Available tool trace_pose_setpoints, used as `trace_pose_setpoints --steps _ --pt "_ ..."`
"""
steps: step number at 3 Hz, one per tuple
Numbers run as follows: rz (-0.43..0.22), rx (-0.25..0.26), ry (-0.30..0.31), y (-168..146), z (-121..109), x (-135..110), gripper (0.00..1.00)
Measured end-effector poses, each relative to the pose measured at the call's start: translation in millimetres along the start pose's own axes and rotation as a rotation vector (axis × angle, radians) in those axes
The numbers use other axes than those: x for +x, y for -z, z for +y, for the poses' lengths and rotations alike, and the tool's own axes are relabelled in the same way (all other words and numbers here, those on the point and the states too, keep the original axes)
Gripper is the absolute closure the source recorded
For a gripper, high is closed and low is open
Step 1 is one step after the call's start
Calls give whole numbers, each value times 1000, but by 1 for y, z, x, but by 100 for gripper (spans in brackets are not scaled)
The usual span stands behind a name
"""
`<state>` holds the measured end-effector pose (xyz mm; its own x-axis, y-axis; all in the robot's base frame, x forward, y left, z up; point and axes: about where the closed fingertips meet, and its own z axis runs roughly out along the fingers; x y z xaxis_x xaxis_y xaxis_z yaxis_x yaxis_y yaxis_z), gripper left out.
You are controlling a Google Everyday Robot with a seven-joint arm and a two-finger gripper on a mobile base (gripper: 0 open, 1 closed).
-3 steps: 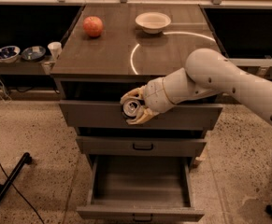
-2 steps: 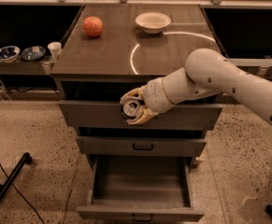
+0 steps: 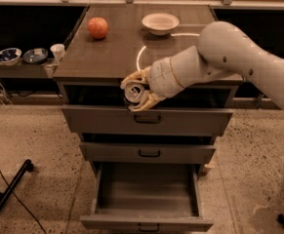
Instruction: Pick pepsi can from bottom drawer and place on counter
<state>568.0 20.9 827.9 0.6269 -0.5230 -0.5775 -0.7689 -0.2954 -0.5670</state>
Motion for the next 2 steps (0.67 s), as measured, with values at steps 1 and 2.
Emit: trace_pose_setpoints --steps 1,2 --pt "4 6 25 24 -22 -16 100" --pt "-8 13 -28 36 -44 -15 100"
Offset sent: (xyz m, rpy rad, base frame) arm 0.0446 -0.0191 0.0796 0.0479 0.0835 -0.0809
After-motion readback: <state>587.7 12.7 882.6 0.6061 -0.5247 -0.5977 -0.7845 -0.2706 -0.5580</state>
